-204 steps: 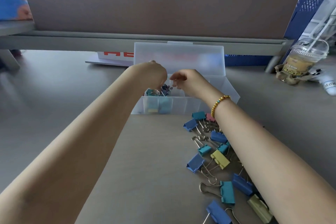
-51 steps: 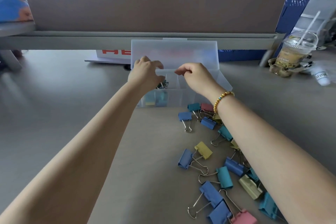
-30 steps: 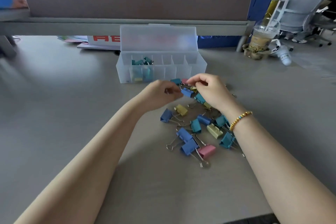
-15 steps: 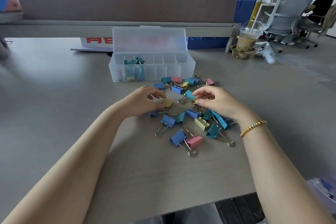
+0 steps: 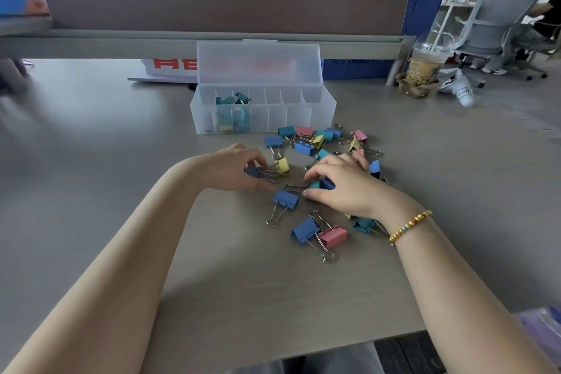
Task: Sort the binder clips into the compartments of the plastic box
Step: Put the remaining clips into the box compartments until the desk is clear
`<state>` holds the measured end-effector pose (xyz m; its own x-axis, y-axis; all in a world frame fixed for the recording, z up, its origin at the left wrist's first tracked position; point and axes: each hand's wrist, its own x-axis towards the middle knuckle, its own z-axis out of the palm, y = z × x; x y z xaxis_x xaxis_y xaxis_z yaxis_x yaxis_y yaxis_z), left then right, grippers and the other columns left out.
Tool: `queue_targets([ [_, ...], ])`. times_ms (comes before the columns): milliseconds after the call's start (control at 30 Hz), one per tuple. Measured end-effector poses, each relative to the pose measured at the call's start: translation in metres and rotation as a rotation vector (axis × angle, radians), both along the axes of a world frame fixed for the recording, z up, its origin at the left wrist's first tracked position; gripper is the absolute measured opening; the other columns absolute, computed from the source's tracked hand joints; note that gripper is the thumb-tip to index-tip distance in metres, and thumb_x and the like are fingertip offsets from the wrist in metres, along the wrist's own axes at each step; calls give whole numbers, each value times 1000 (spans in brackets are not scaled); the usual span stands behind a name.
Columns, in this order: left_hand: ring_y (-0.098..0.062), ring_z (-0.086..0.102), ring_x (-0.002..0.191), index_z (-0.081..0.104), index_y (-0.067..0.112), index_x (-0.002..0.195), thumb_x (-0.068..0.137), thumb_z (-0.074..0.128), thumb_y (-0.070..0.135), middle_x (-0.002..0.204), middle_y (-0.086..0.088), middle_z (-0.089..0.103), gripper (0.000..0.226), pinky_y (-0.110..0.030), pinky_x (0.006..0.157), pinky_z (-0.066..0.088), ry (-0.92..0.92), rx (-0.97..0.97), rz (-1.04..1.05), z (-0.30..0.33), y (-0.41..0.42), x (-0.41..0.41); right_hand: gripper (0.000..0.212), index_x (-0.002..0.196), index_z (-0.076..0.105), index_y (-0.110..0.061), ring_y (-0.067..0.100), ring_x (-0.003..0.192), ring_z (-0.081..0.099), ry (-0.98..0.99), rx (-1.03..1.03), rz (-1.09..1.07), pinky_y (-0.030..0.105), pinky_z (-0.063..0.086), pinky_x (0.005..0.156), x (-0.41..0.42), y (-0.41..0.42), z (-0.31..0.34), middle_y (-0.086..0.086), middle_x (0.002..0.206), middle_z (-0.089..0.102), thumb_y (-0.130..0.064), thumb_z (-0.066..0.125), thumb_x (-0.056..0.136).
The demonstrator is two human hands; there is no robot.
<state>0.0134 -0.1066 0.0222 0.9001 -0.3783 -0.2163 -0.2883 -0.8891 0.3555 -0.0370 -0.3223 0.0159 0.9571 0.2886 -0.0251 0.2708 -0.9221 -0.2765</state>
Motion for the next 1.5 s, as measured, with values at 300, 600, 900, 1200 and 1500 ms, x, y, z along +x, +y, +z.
queue_targets([
  [300,-18,46,87,50,16,102,84,64,38,105,-2,50,32,-27,68,37,-156,-37,22,-9,0,2,37,123,47,-24,18,134,26,-31,-108,-39,40,2,118,-1,7,-3,-3,134,43,-45,49,92],
  [600,-10,57,63,56,16,95,94,48,14,75,5,57,8,-17,53,47,-134,-609,200,-1,-7,1,36,130,49,-17,14,106,55,-159,409,-141,17,41,83,-2,-4,11,0,121,60,-30,44,97],
  [900,-18,45,96,45,15,105,77,66,53,112,-2,44,52,-23,78,35,-241,-250,166,-14,-34,-6,34,130,48,-16,21,120,45,-180,299,-245,25,36,88,13,-15,-2,7,133,45,-24,40,98],
  [1200,-23,48,115,54,13,120,85,61,43,128,-10,48,46,-26,89,39,-205,-70,117,-11,-33,-7,35,125,49,-15,22,113,44,-254,89,-227,25,34,85,18,-9,1,6,125,41,-10,46,91],
  [1500,-27,47,94,42,6,105,93,48,26,119,-16,49,24,-28,74,33,-194,18,118,-12,-23,-6,42,130,48,-21,27,123,40,-148,-306,-31,35,34,99,40,3,6,9,127,42,-3,46,93],
])
